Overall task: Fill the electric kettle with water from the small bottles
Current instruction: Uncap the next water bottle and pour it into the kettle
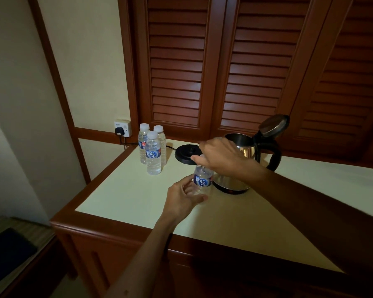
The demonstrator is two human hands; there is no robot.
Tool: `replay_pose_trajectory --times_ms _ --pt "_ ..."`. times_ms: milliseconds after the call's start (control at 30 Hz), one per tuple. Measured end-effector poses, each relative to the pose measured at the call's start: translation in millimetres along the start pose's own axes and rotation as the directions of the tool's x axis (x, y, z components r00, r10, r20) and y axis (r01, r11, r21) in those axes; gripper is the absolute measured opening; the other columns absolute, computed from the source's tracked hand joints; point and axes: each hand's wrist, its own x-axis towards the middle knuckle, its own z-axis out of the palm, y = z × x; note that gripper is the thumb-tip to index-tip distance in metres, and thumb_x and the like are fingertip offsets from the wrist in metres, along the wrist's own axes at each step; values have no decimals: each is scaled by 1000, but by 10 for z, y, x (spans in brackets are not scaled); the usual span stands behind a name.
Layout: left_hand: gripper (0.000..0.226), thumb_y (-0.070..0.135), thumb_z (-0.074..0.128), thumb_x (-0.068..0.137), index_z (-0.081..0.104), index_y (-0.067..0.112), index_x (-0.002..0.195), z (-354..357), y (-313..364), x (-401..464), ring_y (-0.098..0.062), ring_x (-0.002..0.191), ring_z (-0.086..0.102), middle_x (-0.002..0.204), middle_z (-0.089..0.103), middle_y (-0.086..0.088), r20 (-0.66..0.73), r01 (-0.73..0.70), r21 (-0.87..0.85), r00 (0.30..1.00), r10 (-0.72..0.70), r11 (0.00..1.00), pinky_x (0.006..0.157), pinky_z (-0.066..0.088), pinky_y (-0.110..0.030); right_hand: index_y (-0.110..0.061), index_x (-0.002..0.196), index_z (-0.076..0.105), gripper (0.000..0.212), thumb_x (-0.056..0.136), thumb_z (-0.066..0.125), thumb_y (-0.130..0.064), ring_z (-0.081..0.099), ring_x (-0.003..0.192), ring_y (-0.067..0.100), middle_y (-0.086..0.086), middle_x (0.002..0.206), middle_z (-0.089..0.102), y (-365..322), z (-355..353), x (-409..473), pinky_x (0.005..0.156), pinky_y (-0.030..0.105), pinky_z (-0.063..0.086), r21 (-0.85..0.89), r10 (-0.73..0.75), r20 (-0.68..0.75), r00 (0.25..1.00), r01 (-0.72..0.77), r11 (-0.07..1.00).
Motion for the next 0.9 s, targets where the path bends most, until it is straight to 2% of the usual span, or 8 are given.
replay_pose_trajectory --times_ms 133,267,400,500,667,733,800,900 --pt "53 2 85 67 69 20 115 -14 -11 -3 -15 90 72 97 76 3 -4 2 9 1000 -2 1000 80 59 -26 -21 90 49 27 90 56 -47 54 78 13 -3 87 54 -45 292 -217 65 30 45 547 257 0 966 -215 809" --pt "55 4 86 67 68 20 117 -15 -37 12 -11 90 72 100 76 6 0 2 30 1000 -2 1000 76 57 -21 -19 110 54 37 85 65 -44 64 93 16 0 100 63 -155 540 -324 77 32 57 783 431 52 901 -305 542" --pt "56 11 86 69 66 26 119 -19 -50 -5 -4 88 71 99 75 9 -24 -20 89 999 23 996 77 57 -18 -19 115 55 42 81 71 -39 64 94 12 -3 101 63 -209 602 -373 76 24 56 851 466 109 878 -325 413" --pt "59 15 88 68 65 31 120 -24 -99 11 -4 90 70 100 74 12 -18 -48 184 998 52 982 80 55 -18 -15 120 52 47 81 74 -30 61 89 4 -6 101 62 -259 694 -462 75 11 49 849 471 47 881 -283 446" --pt "46 23 83 75 68 24 119 35 -154 24 3 84 60 108 72 8 77 -127 529 992 101 839 77 41 -4 -14 130 49 65 76 74 -42 61 106 19 3 117 63 -79 788 -566 93 36 53 828 535 68 842 -347 440" --pt "46 36 77 82 67 19 124 63 -157 22 -5 99 61 124 68 3 173 -201 664 978 113 720 85 41 -11 -17 133 46 75 72 72 -50 60 108 20 4 119 62 29 761 -706 94 40 53 834 550 96 830 -368 410" --pt "53 47 65 90 61 16 133 112 -150 2 -18 129 51 143 55 -4 291 -283 753 953 85 594 105 37 -25 -15 136 44 73 75 74 -41 61 108 16 2 121 62 157 720 -896 92 31 54 863 547 83 833 -335 379" --pt "62 57 43 96 59 9 132 192 -77 -81 -26 137 42 146 50 -14 375 -360 818 925 60 448 108 36 -37 -13 132 45 59 82 74 -24 60 97 5 -4 117 62 436 664 -1220 76 6 49 860 556 55 830 -322 396"
